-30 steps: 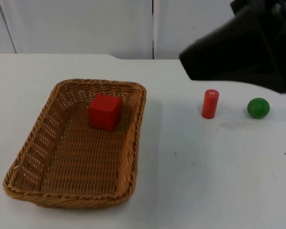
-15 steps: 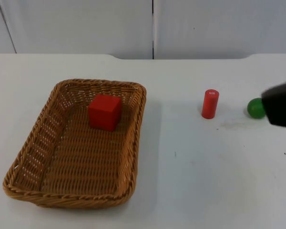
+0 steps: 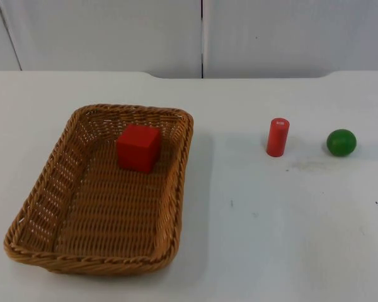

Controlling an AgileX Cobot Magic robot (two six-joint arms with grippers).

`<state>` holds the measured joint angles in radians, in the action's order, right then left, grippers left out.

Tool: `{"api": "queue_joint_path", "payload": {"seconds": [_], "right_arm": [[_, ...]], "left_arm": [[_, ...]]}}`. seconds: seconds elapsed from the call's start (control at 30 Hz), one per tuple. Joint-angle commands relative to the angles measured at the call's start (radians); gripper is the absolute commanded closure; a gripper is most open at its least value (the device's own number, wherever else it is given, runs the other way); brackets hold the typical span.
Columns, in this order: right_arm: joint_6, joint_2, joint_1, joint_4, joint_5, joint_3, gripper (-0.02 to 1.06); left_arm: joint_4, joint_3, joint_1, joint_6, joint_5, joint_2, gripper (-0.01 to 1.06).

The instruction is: Pick up the basket with the left hand and place the object to the left of the red cylinder into the basket with the right hand.

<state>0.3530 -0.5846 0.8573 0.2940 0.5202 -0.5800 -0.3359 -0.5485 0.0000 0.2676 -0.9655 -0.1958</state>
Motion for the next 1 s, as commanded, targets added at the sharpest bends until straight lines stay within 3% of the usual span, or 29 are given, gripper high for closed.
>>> {"api": "queue_joint_path", "payload": {"seconds": [0.0, 0.27, 0.33, 0.43, 0.97], "right_arm": [[-0.005, 0.055, -0.001, -0.005, 0.052, 0.006, 0.0], [-0.06, 0.165, -0.001, -0.063, 0.124, 0.006, 0.0], [-0.182, 0.206, -0.001, -0.175, 0.185, 0.006, 0.0], [-0.242, 0.232, -0.001, -0.241, 0.24, 0.006, 0.0], [-0.336, 0.406, -0.001, -0.333, 0.398, 0.006, 0.0]], "left_arm": [[0.053, 0.003, 0.0, -0.041, -0.019, 0.048, 0.13], [0.12, 0.004, 0.001, -0.127, -0.081, 0.159, 0.13], [0.134, 0.008, 0.001, -0.127, -0.107, 0.176, 0.13], [0.153, 0.026, 0.001, -0.145, -0.12, 0.196, 0.13], [0.277, 0.053, 0.001, -0.224, -0.11, 0.196, 0.13]]}}
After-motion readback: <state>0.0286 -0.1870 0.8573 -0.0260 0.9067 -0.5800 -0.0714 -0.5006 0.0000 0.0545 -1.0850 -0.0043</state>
